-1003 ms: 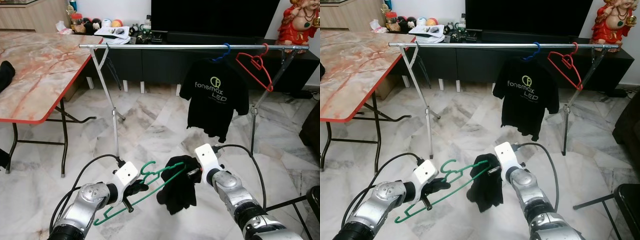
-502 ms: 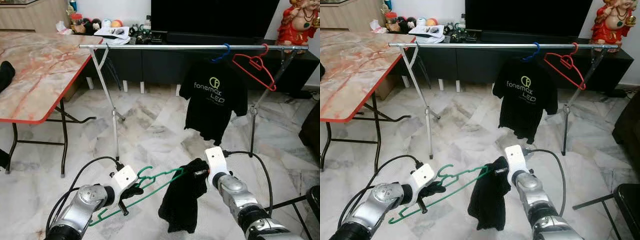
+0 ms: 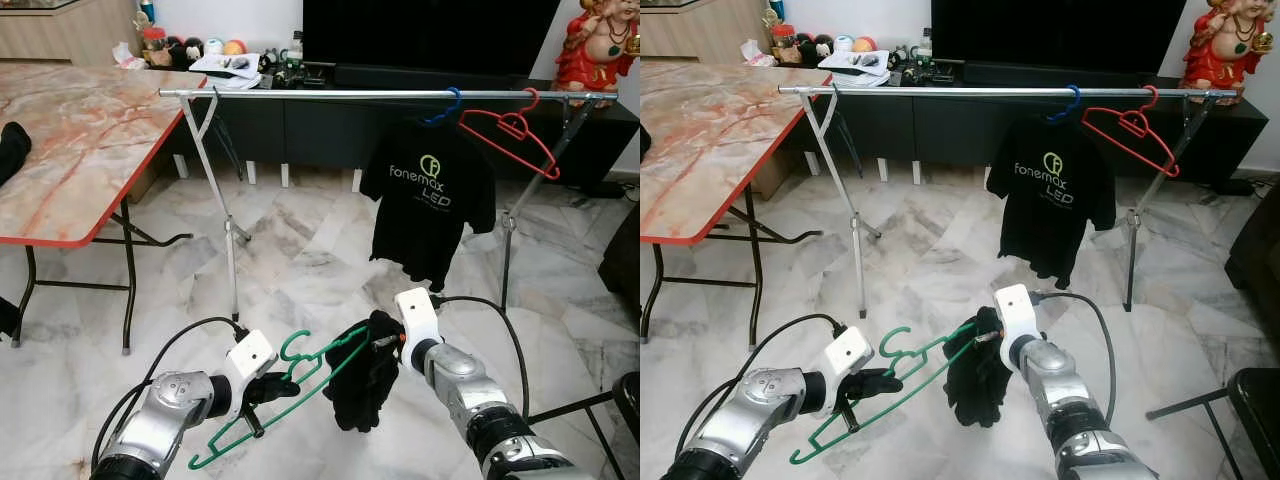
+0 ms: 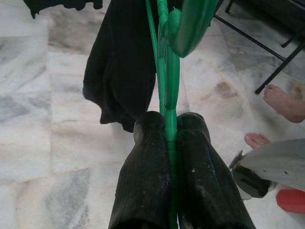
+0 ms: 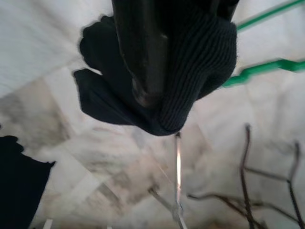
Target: Hang hanger
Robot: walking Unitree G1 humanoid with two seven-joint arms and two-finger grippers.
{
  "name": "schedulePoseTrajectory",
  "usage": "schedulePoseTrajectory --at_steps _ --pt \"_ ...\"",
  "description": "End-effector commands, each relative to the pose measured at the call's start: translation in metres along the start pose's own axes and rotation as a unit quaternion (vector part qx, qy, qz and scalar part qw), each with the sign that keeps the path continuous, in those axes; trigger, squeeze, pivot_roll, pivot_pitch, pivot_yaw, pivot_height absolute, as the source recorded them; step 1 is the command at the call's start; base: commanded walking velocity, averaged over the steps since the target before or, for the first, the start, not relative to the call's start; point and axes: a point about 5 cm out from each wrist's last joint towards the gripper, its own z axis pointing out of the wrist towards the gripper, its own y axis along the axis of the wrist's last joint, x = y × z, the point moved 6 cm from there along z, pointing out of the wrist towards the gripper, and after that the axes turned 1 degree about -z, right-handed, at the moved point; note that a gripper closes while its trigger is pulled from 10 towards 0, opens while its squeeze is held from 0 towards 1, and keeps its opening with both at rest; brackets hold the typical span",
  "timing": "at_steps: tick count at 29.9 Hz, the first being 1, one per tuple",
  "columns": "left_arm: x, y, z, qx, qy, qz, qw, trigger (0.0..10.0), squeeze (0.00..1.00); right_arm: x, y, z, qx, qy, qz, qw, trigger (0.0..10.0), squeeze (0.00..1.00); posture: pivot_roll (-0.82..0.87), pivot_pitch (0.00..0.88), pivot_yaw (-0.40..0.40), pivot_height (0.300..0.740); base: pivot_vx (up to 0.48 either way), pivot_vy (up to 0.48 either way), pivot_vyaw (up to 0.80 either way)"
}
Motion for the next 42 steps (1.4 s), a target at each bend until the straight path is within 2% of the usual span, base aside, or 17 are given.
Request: schedulePoseTrajectory --at_steps 1,4,8,11,15,22,25,30,33,39,42 --pt "0.001 0.004 0.002 -0.004 0.005 0.008 1.0 10.0 0.0 0.011 0.019 0.001 -0.035 0.023 0.019 0.999 10.0 0.0 0.05 0.069 -0.039 0.74 0.0 0.0 0.0" --pt "-0.002 0.004 0.004 -0.006 -0.002 0.001 1.0 10.0 0.0 0.019 0.027 -0.002 -0.053 0.043 0.034 0.997 10.0 0.0 0.05 0.071 -0.038 0.74 0.0 0.0 0.0" --pt "-0.008 0.002 0.003 -0.002 -0.025 -0.008 1.0 10.0 0.0 0.023 0.021 -0.008 -0.044 0.058 -0.028 0.997 10.0 0.0 0.05 0.071 -0.038 0.74 0.0 0.0 0.0" --pt "-0.01 -0.001 0.0 0.007 -0.034 -0.004 0.999 10.0 0.0 0.02 0.014 -0.011 -0.03 0.056 -0.034 0.997 10.0 0.0 0.05 0.071 -0.038 0.74 0.0 0.0 0.0" --pt "0.011 -0.006 0.004 0.02 0.039 0.018 0.999 10.0 0.0 0.032 0.02 -0.018 -0.04 0.088 -0.04 0.994 10.0 0.0 0.05 0.071 -0.041 0.74 0.0 0.0 0.0" --pt "0.029 -0.008 0.009 0.032 0.106 0.022 0.994 10.0 0.0 0.031 0.018 -0.022 -0.035 0.081 -0.035 0.995 10.0 0.0 0.04 0.072 -0.04 0.74 0.0 0.0 0.0" --pt "0.031 -0.01 0.01 0.039 0.112 0.023 0.993 10.0 0.0 0.027 0.014 -0.024 -0.028 0.065 -0.034 0.997 10.0 0.0 0.04 0.071 -0.04 0.74 0.0 0.0 0.0" --pt "0.023 -0.017 0.006 0.047 0.079 0.032 0.995 10.0 0.0 -0.008 0.001 -0.022 -0.003 -0.029 -0.034 0.999 10.0 0.0 0.05 0.073 -0.04 0.74 0.0 0.0 0.0" --pt "0.028 -0.014 0.004 0.04 0.093 0.03 0.994 10.0 0.0 -0.015 0.0 -0.023 0.002 -0.047 -0.035 0.998 10.0 0.0 0.05 0.074 -0.041 0.74 0.0 0.0 0.0" --pt "0.024 -0.005 0.004 0.013 0.076 0.02 0.997 10.0 0.0 -0.003 -0.001 -0.021 0.003 -0.018 -0.043 0.999 10.0 0.0 0.05 0.074 -0.042 0.74 0.0 0.0 0.0" --pt "0.022 -0.001 0.005 0.006 0.067 0.02 0.998 10.0 0.0 0.01 0.009 -0.02 -0.02 0.016 -0.034 0.999 10.0 0.0 0.05 0.073 -0.041 0.74 0.0 0.0 0.0"
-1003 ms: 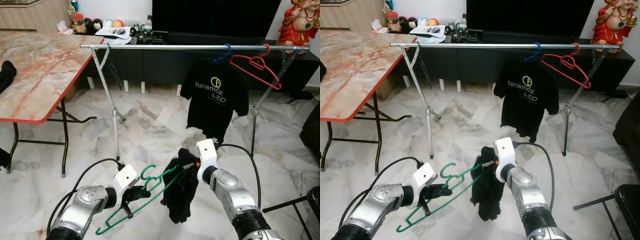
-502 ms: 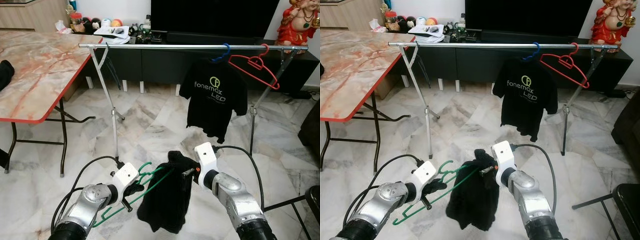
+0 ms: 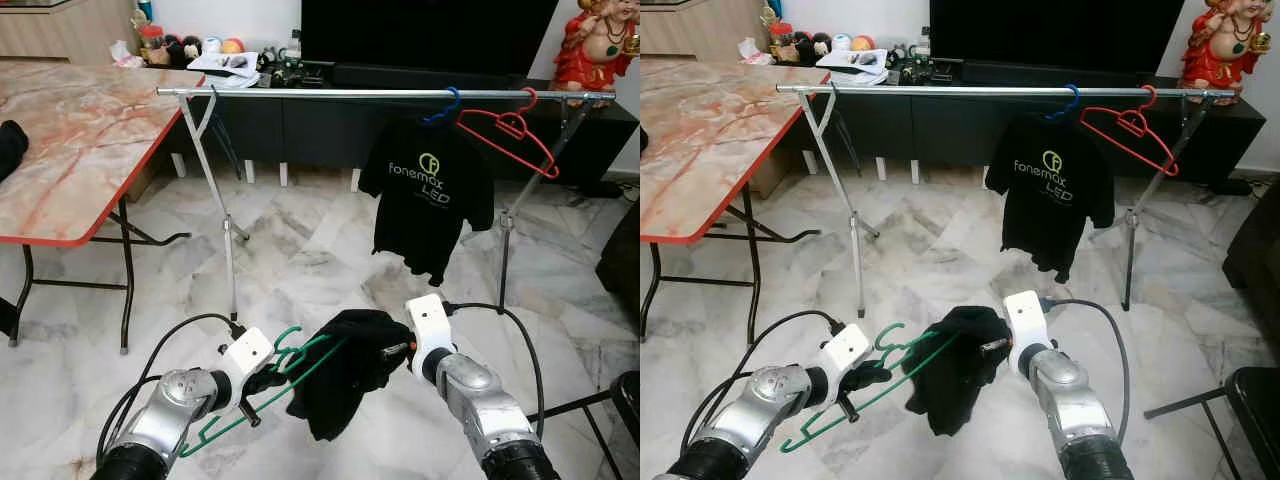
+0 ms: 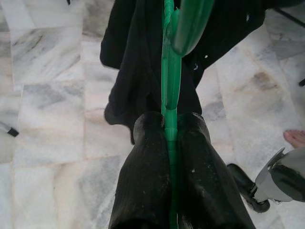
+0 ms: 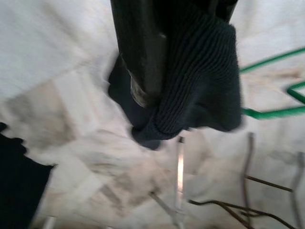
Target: Hang hanger
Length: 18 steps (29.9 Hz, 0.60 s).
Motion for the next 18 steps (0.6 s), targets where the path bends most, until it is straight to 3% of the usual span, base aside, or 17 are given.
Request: schedulePoseTrajectory --at_steps 1,7,10,11,14,17,18 --pt "0.003 0.008 -0.002 -0.022 0.003 -0.002 1.0 10.0 0.0 0.013 0.023 -0.001 -0.043 0.038 0.001 0.998 10.0 0.0 0.05 0.073 -0.04 0.74 0.0 0.0 0.0" --pt "0.005 0.012 0.0 -0.029 0.01 -0.006 1.0 10.0 0.0 0.034 0.051 -0.009 -0.093 0.097 0.044 0.99 10.0 0.0 0.05 0.074 -0.039 0.74 0.0 0.0 0.0" --pt "0.004 0.012 0.002 -0.032 0.011 -0.011 0.999 10.0 0.0 0.056 0.069 -0.018 -0.121 0.146 0.068 0.98 10.0 0.0 0.04 0.075 -0.038 0.74 0.0 0.0 0.0" --pt "0.002 0.012 0.003 -0.033 0.009 -0.012 0.999 10.0 0.0 0.065 0.073 -0.021 -0.127 0.164 0.074 0.976 10.0 0.0 0.04 0.075 -0.038 0.74 0.0 0.0 0.0" --pt "0.001 0.013 0.003 -0.035 0.006 -0.013 0.999 10.0 0.0 0.073 0.075 -0.024 -0.135 0.174 0.074 0.973 10.0 0.0 0.05 0.076 -0.038 0.74 0.0 0.0 0.0" --pt "0.001 0.013 0.003 -0.036 0.006 -0.015 0.999 10.0 0.0 0.058 0.065 -0.018 -0.119 0.134 0.057 0.982 10.0 0.0 0.05 0.075 -0.037 0.74 0.0 0.0 0.0" --pt "0.001 0.013 0.003 -0.038 0.005 -0.015 0.999 10.0 0.0 0.033 0.049 -0.011 -0.087 0.07 0.055 0.992 10.0 0.0 0.05 0.075 -0.037 0.74 0.0 0.0 0.0"
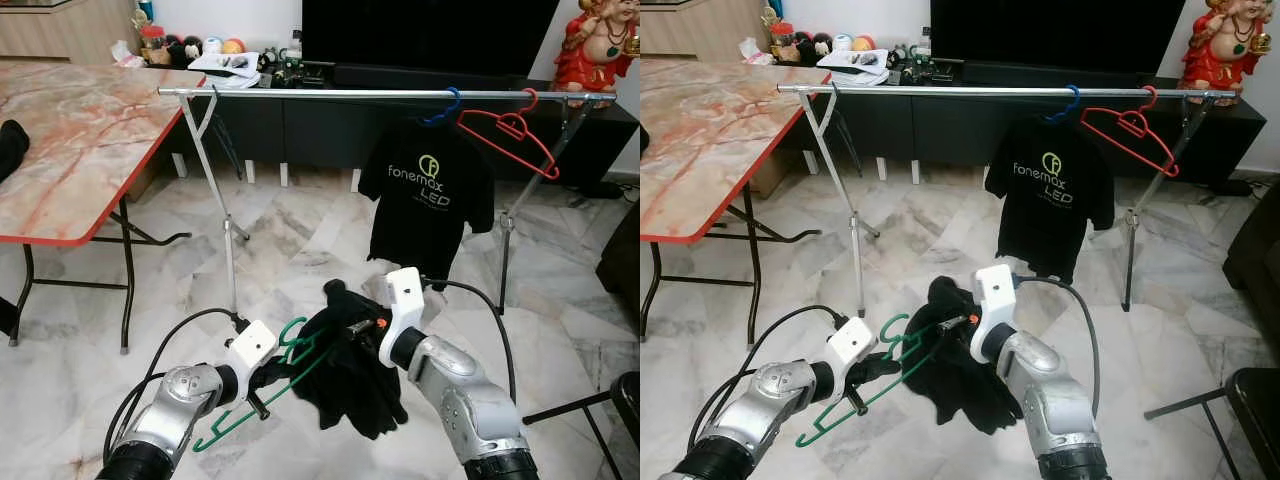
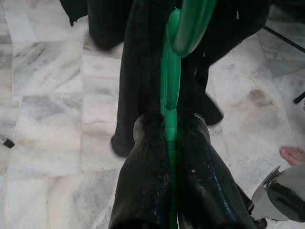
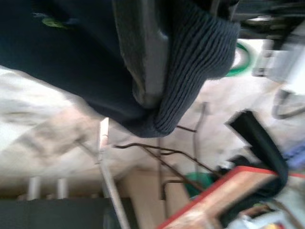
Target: Hang hanger
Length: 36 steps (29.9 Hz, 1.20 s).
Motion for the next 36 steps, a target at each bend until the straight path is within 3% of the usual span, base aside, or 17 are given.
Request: schedulePoseTrajectory --at_steps 1,3,7,11,13,16,22,25,26,29,30,33,36 --pt "0.002 0.003 -0.001 -0.008 0.002 -0.002 1.0 10.0 0.0 -0.028 -0.009 -0.006 0.019 -0.063 -0.01 0.998 10.0 0.0 0.05 0.075 -0.037 0.74 0.0 0.0 0.0" --pt "0.001 0.002 -0.002 -0.007 -0.003 -0.002 1.0 10.0 0.0 -0.081 -0.035 -0.023 0.069 -0.196 0.006 0.978 10.0 0.0 0.05 0.073 -0.04 0.74 0.0 0.0 0.0" --pt "0.0 0.0 -0.004 -0.004 -0.008 -0.002 1.0 10.0 0.0 -0.098 -0.046 -0.034 0.091 -0.235 -0.003 0.968 10.0 0.0 0.05 0.073 -0.04 0.74 0.0 0.0 0.0" --pt "-0.003 -0.001 -0.006 -0.003 -0.016 -0.002 1.0 10.0 0.0 -0.099 -0.047 -0.034 0.089 -0.235 0.002 0.968 10.0 0.0 0.05 0.075 -0.038 0.74 0.0 0.0 0.0" --pt "-0.003 -0.001 -0.006 -0.003 -0.018 -0.003 1.0 10.0 0.0 -0.089 -0.047 -0.026 0.088 -0.211 0.004 0.973 10.0 0.0 0.06 0.074 -0.037 0.74 0.0 0.0 0.0" --pt "-0.004 -0.001 -0.006 -0.005 -0.019 -0.005 1.0 10.0 0.0 -0.062 -0.043 -0.013 0.074 -0.137 0.01 0.988 10.0 0.0 0.06 0.074 -0.037 0.74 0.0 0.0 0.0" --pt "-0.006 0.002 -0.005 -0.01 -0.027 -0.009 1.0 10.0 0.0 -0.025 -0.028 -0.008 0.046 -0.035 -0.013 0.998 10.0 0.0 0.05 0.072 -0.035 0.74 0.0 0.0 0.0" --pt "-0.007 0.002 -0.004 -0.01 -0.027 -0.009 1.0 10.0 0.0 -0.008 -0.024 -0.01 0.047 0.005 -0.037 0.998 10.0 0.0 0.05 0.073 -0.035 0.74 0.0 0.0 0.0" --pt "-0.007 0.002 -0.003 -0.012 -0.029 -0.011 0.999 10.0 0.0 0.006 -0.017 -0.012 0.033 0.039 -0.046 0.998 10.0 0.0 0.05 0.073 -0.035 0.74 0.0 0.0 0.0" --pt "-0.008 0.002 -0.003 -0.012 -0.029 -0.012 0.999 10.0 0.0 0.012 -0.015 -0.014 0.027 0.055 -0.055 0.997 10.0 0.0 0.05 0.075 -0.035 0.74 0.0 0.0 0.0" --pt "-0.009 0.003 -0.003 -0.015 -0.032 -0.014 0.999 10.0 0.0 0.025 -0.011 -0.018 0.018 0.093 -0.078 0.992 10.0 0.0 0.04 0.076 -0.034 0.74 0.0 0.0 0.0" --pt "-0.008 0.003 -0.003 -0.014 -0.032 -0.014 0.999 10.0 0.0 0.041 -0.009 -0.028 0.009 0.147 -0.12 0.982 10.0 0.0 0.05 0.077 -0.035 0.74 0.0 0.0 0.0" --pt "-0.007 0.002 -0.004 -0.013 -0.029 -0.014 0.999 10.0 0.0 0.046 -0.012 -0.039 0.016 0.178 -0.158 0.971 10.0 0.0 0.04 0.077 -0.036 0.74 0.0 0.0 0.0"
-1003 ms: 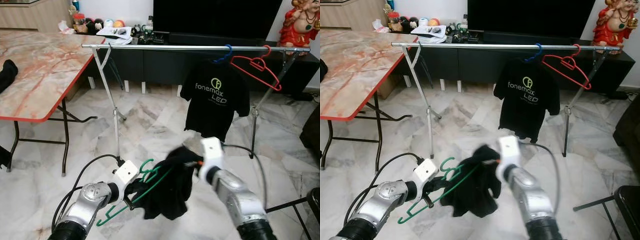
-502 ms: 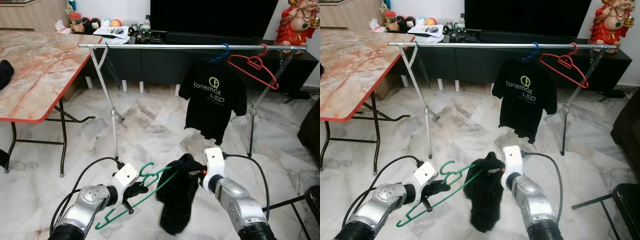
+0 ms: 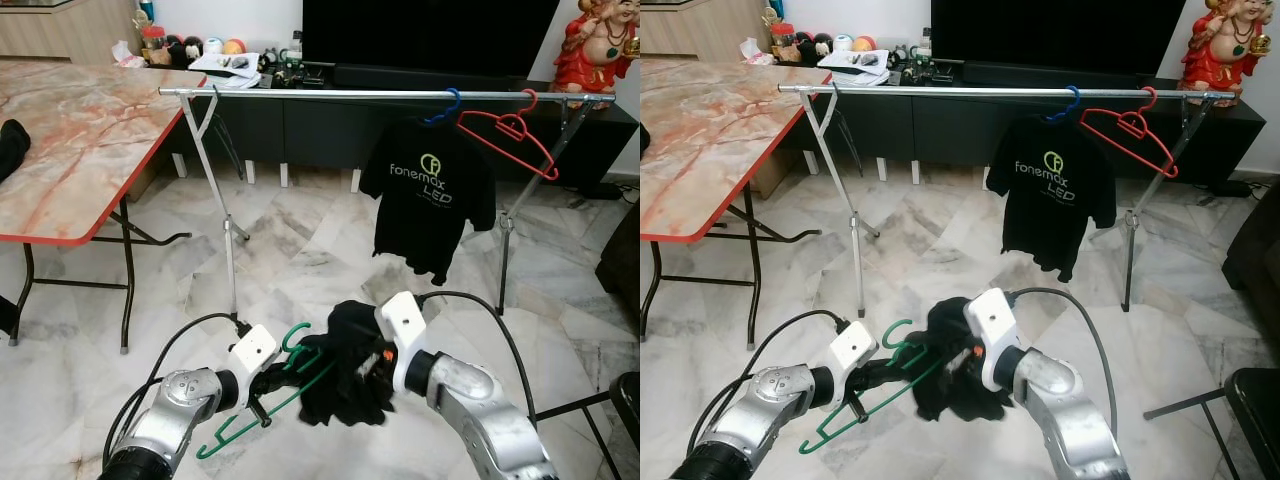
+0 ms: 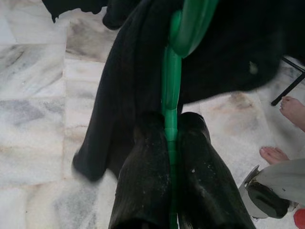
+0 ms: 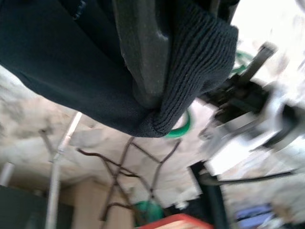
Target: Hang hanger
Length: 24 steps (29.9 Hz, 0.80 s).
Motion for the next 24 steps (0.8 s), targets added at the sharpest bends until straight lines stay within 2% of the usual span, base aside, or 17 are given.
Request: schedulePoseTrajectory --at_steps 1,3,4,5,8,9,11,13,15,16,24 --pt "0.003 0.002 -0.001 -0.003 0.005 -0.001 1.0 10.0 0.0 0.007 0.009 -0.003 -0.013 0.024 -0.035 0.999 10.0 0.0 0.04 0.077 -0.036 0.74 0.0 0.0 0.0" --pt "0.004 0.002 -0.001 -0.004 0.01 -0.003 1.0 10.0 0.0 -0.018 -0.006 -0.006 0.02 -0.032 -0.025 0.999 10.0 0.0 0.04 0.078 -0.037 0.74 0.0 0.0 0.0" --pt "0.004 0.002 -0.001 -0.005 0.012 -0.003 1.0 10.0 0.0 -0.037 -0.02 -0.009 0.05 -0.082 -0.008 0.995 10.0 0.0 0.04 0.079 -0.036 0.74 0.0 0.0 0.0" --pt "0.005 0.003 0.0 -0.007 0.016 -0.002 1.0 10.0 0.0 -0.048 -0.028 -0.011 0.068 -0.113 0.003 0.991 10.0 0.0 0.04 0.079 -0.037 0.74 0.0 0.0 0.0" --pt "0.009 0.005 0.0 -0.014 0.032 -0.002 0.999 10.0 0.0 -0.071 -0.046 -0.019 0.099 -0.18 0.031 0.978 10.0 0.0 0.04 0.08 -0.036 0.74 0.0 0.0 0.0" --pt "0.011 0.006 0.0 -0.015 0.035 -0.002 0.999 10.0 0.0 -0.072 -0.047 -0.02 0.101 -0.185 0.033 0.977 10.0 0.0 0.04 0.08 -0.036 0.74 0.0 0.0 0.0" --pt "0.013 0.007 0.0 -0.019 0.042 -0.002 0.999 10.0 0.0 -0.066 -0.044 -0.017 0.087 -0.167 0.036 0.981 10.0 0.0 0.04 0.08 -0.037 0.74 0.0 0.0 0.0" --pt "0.017 0.01 -0.001 -0.026 0.053 -0.007 0.998 10.0 0.0 -0.041 -0.029 -0.01 0.047 -0.093 0.025 0.994 10.0 0.0 0.05 0.082 -0.036 0.74 0.0 0.0 0.0" --pt "0.017 0.011 -0.002 -0.028 0.05 -0.012 0.998 10.0 0.0 -0.02 -0.02 -0.008 0.026 -0.035 0.008 0.999 10.0 0.0 0.05 0.082 -0.036 0.74 0.0 0.0 0.0" --pt "0.015 0.01 -0.003 -0.028 0.044 -0.013 0.999 10.0 0.0 0.005 -0.009 -0.01 -0.007 0.036 -0.005 0.999 10.0 0.0 0.05 0.083 -0.036 0.74 0.0 0.0 0.0" --pt "0.009 0.009 0.0 -0.031 0.031 -0.021 0.999 10.0 0.0 0.045 0.01 -0.018 -0.048 0.141 -0.025 0.989 10.0 0.0 0.04 0.083 -0.037 0.74 0.0 0.0 0.0"
